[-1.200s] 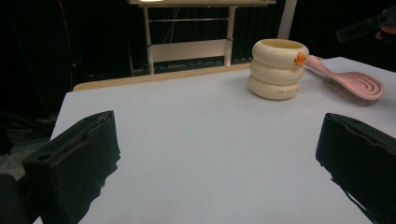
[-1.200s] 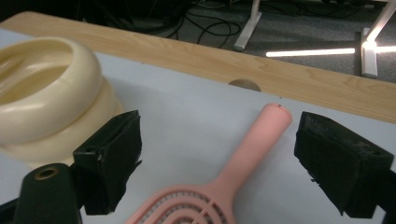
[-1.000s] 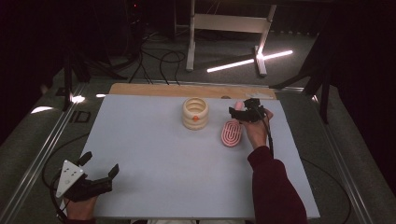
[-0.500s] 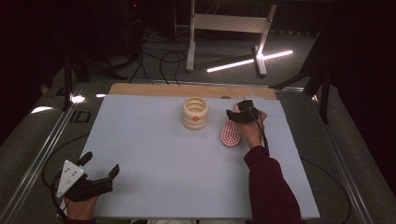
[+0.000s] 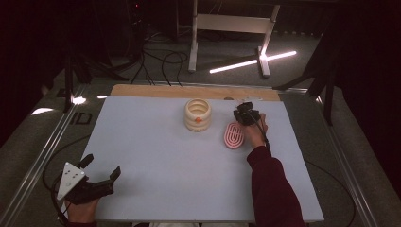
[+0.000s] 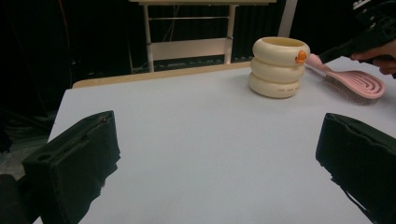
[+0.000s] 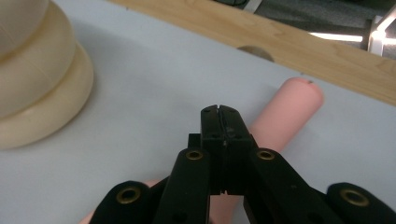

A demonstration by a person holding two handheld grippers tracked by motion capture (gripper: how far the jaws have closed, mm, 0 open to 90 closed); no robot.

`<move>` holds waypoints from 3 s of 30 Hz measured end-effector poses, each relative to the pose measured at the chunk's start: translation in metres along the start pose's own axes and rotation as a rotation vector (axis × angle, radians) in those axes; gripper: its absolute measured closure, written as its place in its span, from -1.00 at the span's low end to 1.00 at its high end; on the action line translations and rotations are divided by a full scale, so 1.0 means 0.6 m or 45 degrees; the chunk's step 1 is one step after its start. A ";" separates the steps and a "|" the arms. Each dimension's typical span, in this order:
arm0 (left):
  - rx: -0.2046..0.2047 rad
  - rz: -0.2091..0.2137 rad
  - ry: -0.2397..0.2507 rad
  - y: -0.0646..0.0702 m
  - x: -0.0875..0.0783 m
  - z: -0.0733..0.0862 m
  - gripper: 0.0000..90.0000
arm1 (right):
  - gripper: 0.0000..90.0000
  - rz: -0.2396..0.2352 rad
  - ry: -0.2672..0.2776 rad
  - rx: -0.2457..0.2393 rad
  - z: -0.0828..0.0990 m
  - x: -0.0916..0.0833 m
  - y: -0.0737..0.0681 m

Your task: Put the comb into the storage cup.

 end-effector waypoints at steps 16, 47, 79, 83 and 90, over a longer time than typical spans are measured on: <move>-0.003 -0.006 0.002 -0.002 -0.002 0.000 -1.00 | 1.00 0.063 -0.140 -0.083 0.022 0.020 0.004; -0.007 -0.013 0.011 -0.004 -0.004 0.000 -1.00 | 1.00 0.164 -0.322 -0.255 0.025 0.009 0.017; -0.003 -0.008 0.005 0.002 -0.002 -0.001 -1.00 | 1.00 0.096 -0.399 -0.166 0.083 -0.035 0.033; -0.003 -0.008 0.005 0.002 -0.002 0.000 -1.00 | 1.00 0.081 -0.390 -0.147 0.087 -0.037 0.031; -0.002 -0.009 0.005 0.002 -0.002 -0.001 -1.00 | 1.00 0.067 -0.393 -0.148 0.093 -0.040 0.028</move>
Point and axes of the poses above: each handheld gripper's, and its own axes: x roughly forward along the jaws, z roughly out of its underside, y roughly to its right, the point moved 8 cm from there along x, roughly forward along the jaws, and after that the axes turned 4 degrees about -y, right-handed, at the moved point
